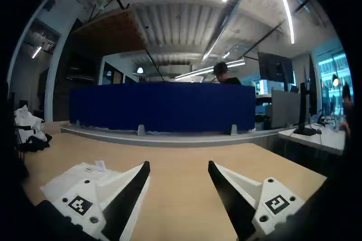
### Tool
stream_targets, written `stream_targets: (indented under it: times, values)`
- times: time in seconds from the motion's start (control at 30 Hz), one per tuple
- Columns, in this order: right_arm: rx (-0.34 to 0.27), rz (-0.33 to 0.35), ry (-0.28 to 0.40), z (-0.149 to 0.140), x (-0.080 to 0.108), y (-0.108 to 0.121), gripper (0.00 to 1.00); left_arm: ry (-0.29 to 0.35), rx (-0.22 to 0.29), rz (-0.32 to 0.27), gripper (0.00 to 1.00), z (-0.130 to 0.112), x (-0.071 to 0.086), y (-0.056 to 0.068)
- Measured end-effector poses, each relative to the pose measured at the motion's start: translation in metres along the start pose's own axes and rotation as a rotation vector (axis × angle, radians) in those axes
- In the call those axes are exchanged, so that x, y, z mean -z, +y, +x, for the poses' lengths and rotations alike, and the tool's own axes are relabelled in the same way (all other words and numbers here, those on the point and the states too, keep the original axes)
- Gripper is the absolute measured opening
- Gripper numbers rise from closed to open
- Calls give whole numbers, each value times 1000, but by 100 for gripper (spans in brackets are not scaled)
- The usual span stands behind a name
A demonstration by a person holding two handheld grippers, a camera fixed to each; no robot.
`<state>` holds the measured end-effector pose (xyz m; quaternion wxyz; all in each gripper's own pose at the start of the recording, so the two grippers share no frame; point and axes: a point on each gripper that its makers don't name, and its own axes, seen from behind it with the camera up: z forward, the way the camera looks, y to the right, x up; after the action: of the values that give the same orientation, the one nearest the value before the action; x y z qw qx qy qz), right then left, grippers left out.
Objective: Fold towel
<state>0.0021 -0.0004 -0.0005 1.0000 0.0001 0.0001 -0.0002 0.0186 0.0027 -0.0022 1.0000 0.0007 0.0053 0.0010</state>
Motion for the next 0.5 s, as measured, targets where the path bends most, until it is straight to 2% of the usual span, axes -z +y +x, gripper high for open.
stream_targets:
  times: [0.27, 0.5]
  values:
    - [9, 2, -4, 46, 5, -3, 99, 8, 30, -7, 97, 58, 4, 5]
    - [19, 1, -8, 101, 7, -5, 100, 14, 8, -40, 97, 121, 9, 13]
